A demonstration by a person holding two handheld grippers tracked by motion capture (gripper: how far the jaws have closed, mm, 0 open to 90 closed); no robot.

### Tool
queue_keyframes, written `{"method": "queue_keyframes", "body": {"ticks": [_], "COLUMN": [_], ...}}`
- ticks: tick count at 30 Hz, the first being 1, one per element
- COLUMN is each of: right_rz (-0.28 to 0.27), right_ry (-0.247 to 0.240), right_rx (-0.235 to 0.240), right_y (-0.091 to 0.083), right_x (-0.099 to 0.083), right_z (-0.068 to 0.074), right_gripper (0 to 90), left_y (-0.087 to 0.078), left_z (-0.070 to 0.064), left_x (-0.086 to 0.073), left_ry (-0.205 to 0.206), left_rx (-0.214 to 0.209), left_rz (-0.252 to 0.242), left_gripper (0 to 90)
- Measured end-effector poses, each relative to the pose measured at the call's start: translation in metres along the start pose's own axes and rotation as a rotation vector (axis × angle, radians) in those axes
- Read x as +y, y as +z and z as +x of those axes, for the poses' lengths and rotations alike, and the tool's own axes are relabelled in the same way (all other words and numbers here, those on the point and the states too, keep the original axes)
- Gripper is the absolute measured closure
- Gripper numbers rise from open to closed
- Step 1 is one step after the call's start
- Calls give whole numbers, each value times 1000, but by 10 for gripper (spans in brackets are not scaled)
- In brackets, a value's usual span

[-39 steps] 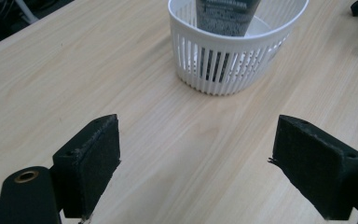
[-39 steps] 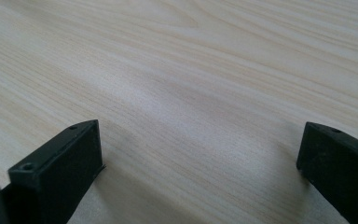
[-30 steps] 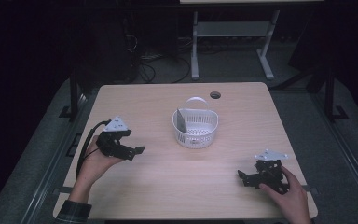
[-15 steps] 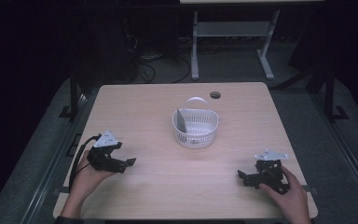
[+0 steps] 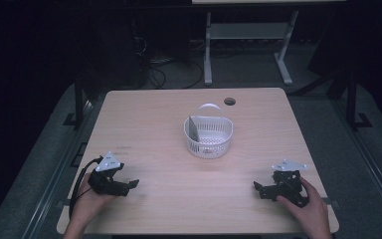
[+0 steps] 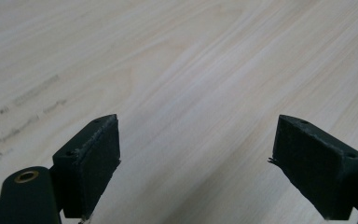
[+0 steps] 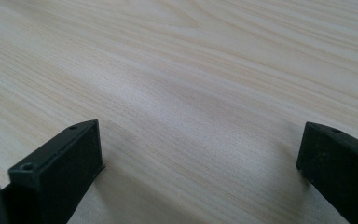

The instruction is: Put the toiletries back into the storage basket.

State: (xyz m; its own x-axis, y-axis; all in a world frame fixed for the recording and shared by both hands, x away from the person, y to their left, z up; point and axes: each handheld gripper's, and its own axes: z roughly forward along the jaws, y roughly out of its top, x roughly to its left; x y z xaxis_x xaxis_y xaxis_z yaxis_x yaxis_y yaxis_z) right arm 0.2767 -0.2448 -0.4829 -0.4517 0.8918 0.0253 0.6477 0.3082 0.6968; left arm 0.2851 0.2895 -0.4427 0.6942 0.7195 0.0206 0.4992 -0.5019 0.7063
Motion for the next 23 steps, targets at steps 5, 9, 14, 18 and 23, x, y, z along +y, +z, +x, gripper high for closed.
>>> {"method": "queue_keyframes", "body": {"ticks": [5, 9, 14, 18, 23], "right_rz": [2, 1, 1, 2, 1], "right_ry": [0, 1, 0, 0, 0], "right_rx": [1, 1, 1, 1, 1], "right_y": [0, 0, 0, 0, 0], "right_x": [0, 0, 0, 0, 0], "right_z": [0, 0, 0, 0, 0], "right_gripper": [0, 0, 0, 0, 0], "left_y": [7, 10, 12, 12, 12], "left_z": [0, 0, 2, 5, 5], "left_x": [-11, -19, -24, -32, -33], "left_ry": [-2, -6, -11, -5, -5], "left_rx": [13, 23, 15, -13, -14], "left_rz": [32, 51, 45, -15, -22], "left_gripper": [133, 129, 127, 125, 125]}}
